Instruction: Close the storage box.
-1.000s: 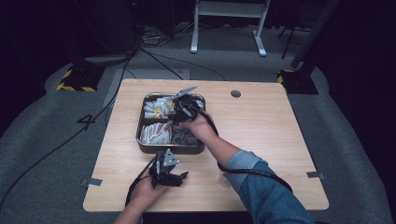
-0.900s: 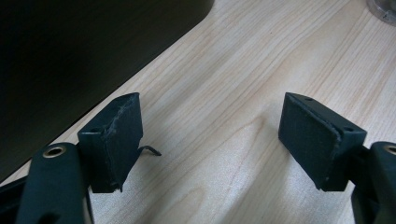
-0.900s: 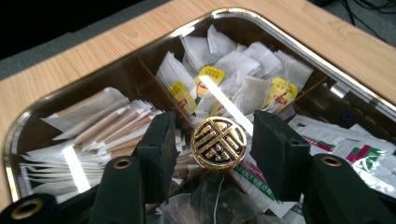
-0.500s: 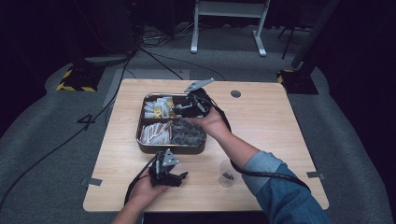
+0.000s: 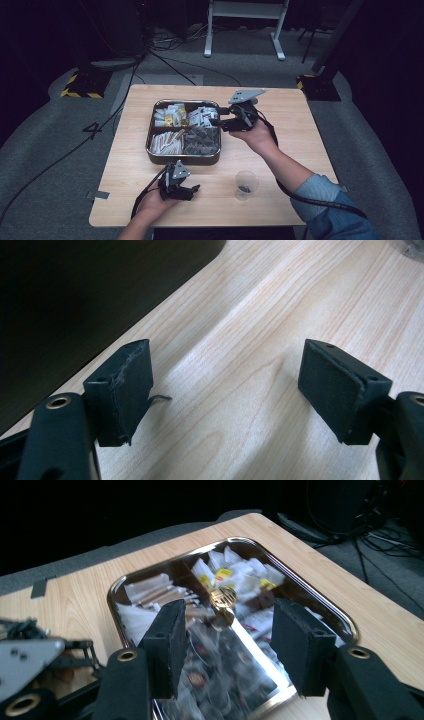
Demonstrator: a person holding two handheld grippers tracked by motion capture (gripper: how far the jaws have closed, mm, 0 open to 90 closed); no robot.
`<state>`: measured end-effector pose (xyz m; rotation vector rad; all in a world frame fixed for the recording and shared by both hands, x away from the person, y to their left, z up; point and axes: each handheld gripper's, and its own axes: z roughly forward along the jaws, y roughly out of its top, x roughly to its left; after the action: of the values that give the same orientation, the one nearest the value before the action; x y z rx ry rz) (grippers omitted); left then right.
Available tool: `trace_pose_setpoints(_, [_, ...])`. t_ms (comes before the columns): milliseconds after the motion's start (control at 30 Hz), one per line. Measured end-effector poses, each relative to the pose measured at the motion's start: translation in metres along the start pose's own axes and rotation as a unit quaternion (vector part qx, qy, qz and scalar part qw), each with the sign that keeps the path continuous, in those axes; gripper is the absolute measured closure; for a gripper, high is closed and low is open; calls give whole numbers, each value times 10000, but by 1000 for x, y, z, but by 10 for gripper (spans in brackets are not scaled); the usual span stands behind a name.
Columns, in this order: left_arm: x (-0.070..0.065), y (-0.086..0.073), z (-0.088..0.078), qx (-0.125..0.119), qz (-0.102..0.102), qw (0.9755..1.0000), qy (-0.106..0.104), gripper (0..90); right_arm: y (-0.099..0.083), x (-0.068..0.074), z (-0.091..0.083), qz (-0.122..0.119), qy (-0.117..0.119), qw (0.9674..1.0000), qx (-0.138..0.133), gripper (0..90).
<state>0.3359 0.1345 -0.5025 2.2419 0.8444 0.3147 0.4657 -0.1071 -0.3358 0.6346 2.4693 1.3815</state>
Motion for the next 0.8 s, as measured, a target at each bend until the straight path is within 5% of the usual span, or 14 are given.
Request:
trace_pose_setpoints(167, [6,-6,-6,-6,113,9999,-111,225,-15,-5,-25,-216,-180,9996,80,476])
trace_pose_setpoints(800, [9,-10,-9,-17,63,9999,-86,222,-103,-25,-101,342,-666,9972,20,459])
